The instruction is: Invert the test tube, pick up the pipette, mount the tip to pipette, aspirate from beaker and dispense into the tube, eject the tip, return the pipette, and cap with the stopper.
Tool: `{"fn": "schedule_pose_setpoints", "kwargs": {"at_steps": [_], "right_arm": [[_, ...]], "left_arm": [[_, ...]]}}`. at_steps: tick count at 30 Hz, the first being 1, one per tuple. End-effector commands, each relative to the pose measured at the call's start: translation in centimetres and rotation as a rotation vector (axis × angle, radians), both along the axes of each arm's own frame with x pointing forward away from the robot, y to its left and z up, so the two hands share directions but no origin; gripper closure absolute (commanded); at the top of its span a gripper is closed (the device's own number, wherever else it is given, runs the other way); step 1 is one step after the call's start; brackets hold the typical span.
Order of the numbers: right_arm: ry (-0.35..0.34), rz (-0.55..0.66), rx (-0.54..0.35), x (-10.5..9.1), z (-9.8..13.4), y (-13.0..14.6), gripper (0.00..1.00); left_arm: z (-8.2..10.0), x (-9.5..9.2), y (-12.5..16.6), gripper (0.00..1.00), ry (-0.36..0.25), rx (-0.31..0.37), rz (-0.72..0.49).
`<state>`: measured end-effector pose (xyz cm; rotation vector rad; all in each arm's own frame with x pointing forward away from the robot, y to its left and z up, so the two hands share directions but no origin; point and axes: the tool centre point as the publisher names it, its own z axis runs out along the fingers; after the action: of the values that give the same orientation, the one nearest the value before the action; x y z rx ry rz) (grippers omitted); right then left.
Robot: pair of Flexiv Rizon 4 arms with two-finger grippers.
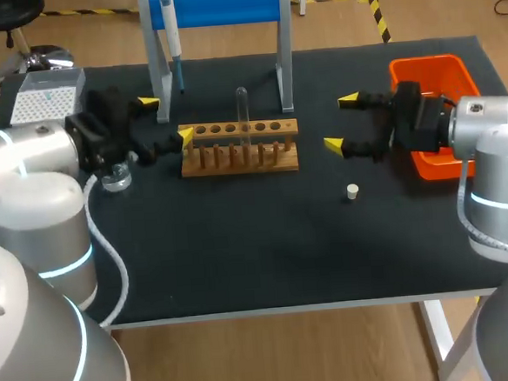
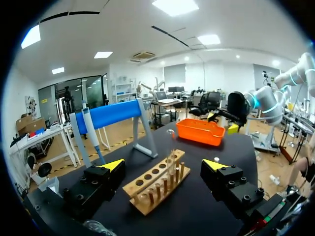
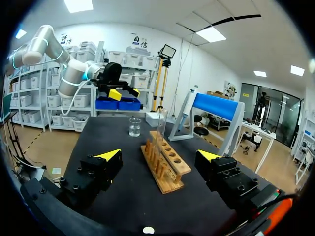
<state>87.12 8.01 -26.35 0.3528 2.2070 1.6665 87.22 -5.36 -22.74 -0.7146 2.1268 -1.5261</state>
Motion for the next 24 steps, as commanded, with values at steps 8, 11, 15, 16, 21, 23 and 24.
{"fn": "schedule_pose_setpoints", "kwargs": {"at_steps": [8, 11, 15, 16, 21, 23, 24], "right_arm": [[-0.001, -0.001, 0.001, -0.07, -0.04, -0.04, 0.00], [-0.001, -0.001, 0.001, -0.07, -0.04, -0.04, 0.00], [-0.001, -0.001, 0.001, -0.07, -0.04, -0.04, 0.00], [-0.001, -0.001, 0.001, -0.07, -0.04, -0.04, 0.00], [-0.001, -0.001, 0.001, -0.07, -0.04, -0.04, 0.00], [-0.001, -0.001, 0.001, -0.07, -0.04, -0.04, 0.00], [-0.001, -0.001, 0.001, -0.07, -0.04, -0.04, 0.00]], "left_arm": [[-1.40, -0.58, 0.92, 0.00, -0.033, -0.077, -0.012], [-1.40, -0.58, 0.92, 0.00, -0.033, -0.077, -0.012], [-1.40, -0.58, 0.92, 0.00, -0.033, -0.077, -0.012], [-1.40, -0.58, 0.92, 0.00, -0.033, -0.077, -0.012], [-1.40, -0.58, 0.92, 0.00, -0.033, -0.077, -0.012], [-1.40, -0.58, 0.92, 0.00, -0.033, -0.077, -0.012], [-1.40, -0.58, 0.92, 0.00, -0.033, -0.077, -0.012]]}}
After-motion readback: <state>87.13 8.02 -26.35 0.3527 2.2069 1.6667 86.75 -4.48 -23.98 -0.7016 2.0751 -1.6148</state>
